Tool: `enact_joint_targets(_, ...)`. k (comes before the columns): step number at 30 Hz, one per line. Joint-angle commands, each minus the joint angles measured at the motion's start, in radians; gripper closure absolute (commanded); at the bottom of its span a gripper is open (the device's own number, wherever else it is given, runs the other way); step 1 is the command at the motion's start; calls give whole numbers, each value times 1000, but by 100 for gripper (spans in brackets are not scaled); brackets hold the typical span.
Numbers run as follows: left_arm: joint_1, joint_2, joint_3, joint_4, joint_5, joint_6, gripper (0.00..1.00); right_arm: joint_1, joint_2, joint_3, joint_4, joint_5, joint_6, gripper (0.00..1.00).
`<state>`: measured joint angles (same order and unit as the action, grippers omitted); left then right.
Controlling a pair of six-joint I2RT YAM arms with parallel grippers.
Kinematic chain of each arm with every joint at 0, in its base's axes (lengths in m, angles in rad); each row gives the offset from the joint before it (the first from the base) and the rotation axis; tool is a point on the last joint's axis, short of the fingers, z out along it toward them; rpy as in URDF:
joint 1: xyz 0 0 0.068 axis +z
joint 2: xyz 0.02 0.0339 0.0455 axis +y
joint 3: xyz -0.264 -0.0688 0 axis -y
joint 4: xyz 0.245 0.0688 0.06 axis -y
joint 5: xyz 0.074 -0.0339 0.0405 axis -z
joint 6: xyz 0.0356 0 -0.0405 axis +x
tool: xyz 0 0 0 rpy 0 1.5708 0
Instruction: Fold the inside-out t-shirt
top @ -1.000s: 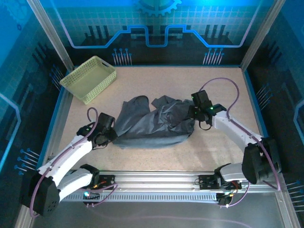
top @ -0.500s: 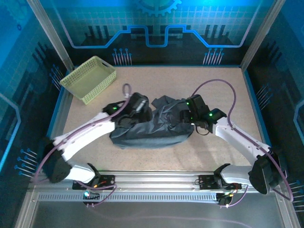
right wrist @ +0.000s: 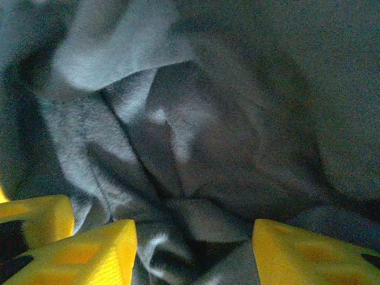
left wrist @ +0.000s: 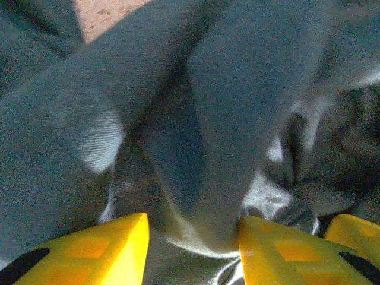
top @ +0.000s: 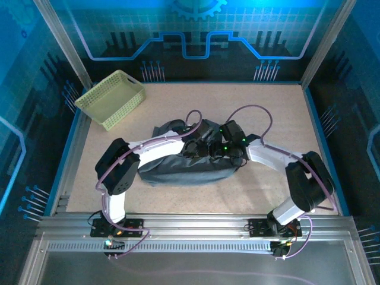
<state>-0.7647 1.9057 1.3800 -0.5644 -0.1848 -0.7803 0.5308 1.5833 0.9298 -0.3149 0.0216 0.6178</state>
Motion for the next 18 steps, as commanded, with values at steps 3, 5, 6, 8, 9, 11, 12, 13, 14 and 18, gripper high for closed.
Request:
enact_joint_targets(3,36,-34,-90,87,38,-44,79,18,90,86,42,-68,-6,47)
enact_joint_targets(5,42,-66,-137,125,48,-49,88,27,120,111,35,-75,-8,49)
enact_joint_targets(6,44,-86,-167,144,48,-53,90,32,133,120,32,-74,-12,50)
enact_joint_targets(8,44,-122,-214,173,52,-59,94,42,158,141,18,-71,-15,53)
enact_joint_targets(9,47,-137,-235,182,54,-64,95,47,169,150,14,-74,-18,55)
enact_joint_targets(11,49,-171,-275,202,56,-69,96,51,183,155,15,-74,-20,58)
enact_joint_targets(12,51,-187,-296,214,55,-70,97,52,188,159,9,-62,-21,59)
enact_joint_targets(13,53,-200,-312,220,56,-71,97,54,192,161,-1,-38,-22,60)
enact_joint_targets(14,55,-215,-330,226,56,-72,97,54,196,165,-14,-9,-25,62)
enact_joint_targets(18,62,-246,-367,232,57,-68,97,55,212,178,-32,41,-57,70)
